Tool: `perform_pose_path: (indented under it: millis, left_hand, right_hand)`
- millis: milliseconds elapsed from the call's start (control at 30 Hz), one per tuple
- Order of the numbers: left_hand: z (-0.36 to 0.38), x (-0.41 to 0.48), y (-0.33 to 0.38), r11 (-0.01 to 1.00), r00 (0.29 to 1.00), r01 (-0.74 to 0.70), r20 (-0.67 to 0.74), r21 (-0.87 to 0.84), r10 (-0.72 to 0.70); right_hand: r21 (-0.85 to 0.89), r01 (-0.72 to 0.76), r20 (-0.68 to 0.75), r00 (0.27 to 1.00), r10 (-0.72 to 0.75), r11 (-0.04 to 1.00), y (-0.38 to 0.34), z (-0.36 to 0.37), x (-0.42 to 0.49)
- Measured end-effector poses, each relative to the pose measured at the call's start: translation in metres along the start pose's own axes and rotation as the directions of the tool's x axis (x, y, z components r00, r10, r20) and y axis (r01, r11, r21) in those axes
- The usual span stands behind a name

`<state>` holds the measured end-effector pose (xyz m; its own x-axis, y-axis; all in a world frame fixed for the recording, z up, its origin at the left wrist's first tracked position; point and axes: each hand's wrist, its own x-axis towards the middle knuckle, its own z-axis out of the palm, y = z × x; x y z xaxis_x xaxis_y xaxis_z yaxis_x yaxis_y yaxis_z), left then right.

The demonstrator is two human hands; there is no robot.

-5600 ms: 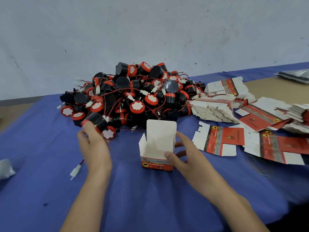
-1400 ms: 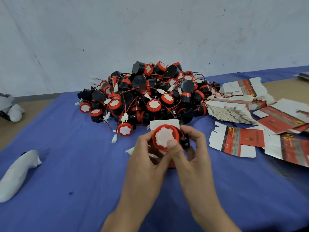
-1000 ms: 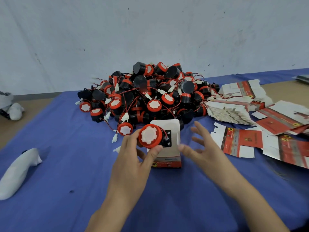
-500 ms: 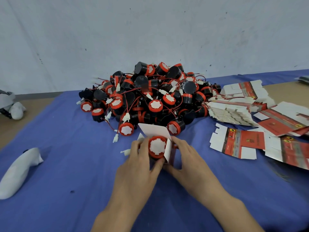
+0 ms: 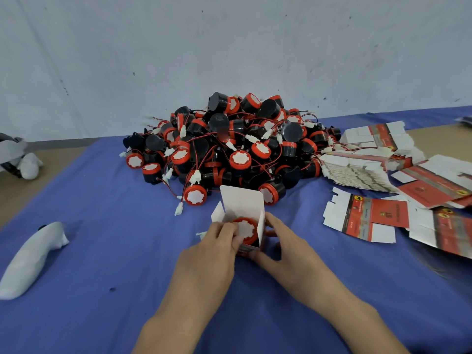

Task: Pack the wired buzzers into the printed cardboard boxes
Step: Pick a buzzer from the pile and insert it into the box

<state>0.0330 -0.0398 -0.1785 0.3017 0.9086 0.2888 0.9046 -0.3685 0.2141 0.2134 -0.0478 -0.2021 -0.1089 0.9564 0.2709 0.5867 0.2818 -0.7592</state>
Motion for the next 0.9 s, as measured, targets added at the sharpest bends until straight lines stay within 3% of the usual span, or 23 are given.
perform_pose_path:
  millis: [200, 267, 333, 400, 533, 633, 800, 900]
  left_hand:
    - [0.004, 0.004, 0.003, 0.972, 1.000, 0.020, -0.027, 0.234, -0.014]
    - [0.003, 0.004, 0.007, 0.966, 0.999, 0.044, -0.029, 0.256, -0.037]
    - [0.000, 0.005, 0.010, 0.969, 0.998, 0.065, -0.027, 0.240, -0.060]
    - [-0.001, 0.005, 0.011, 0.968, 0.999, 0.053, -0.013, 0.246, -0.051]
    - [0.000, 0.000, 0.004, 0.993, 1.000, 0.026, -0.006, 0.112, -0.026]
    - [-0.004, -0.005, -0.001, 1.000, 0.999, 0.014, -0.041, -0.011, -0.014]
    - [-0.018, -0.010, -0.011, 0.992, 0.972, 0.012, -0.232, -0.124, -0.041]
    - [-0.016, -0.013, -0.017, 0.976, 0.967, 0.049, -0.235, -0.210, -0.099]
  right_hand:
    - [0.045, -0.043, -0.014, 0.999, 0.043, 0.998, -0.003, 0.007, -0.002]
    - [-0.137, -0.039, -0.047, 0.998, 0.032, 0.990, -0.013, 0.014, -0.006]
    - [-0.407, 0.005, -0.038, 0.999, -0.022, 0.913, -0.022, 0.023, -0.008]
    - [-0.531, -0.010, -0.042, 0.999, -0.015, 0.847, -0.025, 0.028, -0.009]
    - [-0.635, -0.077, -0.075, 0.996, 0.038, 0.768, -0.025, 0.027, -0.010]
    - [-0.618, -0.064, -0.094, 0.996, 0.008, 0.784, -0.028, 0.025, -0.008]
    - [-0.594, -0.072, -0.060, 0.997, 0.045, 0.801, -0.028, 0.019, -0.008]
    - [-0.605, -0.084, -0.055, 0.996, 0.063, 0.791, -0.028, 0.019, -0.008]
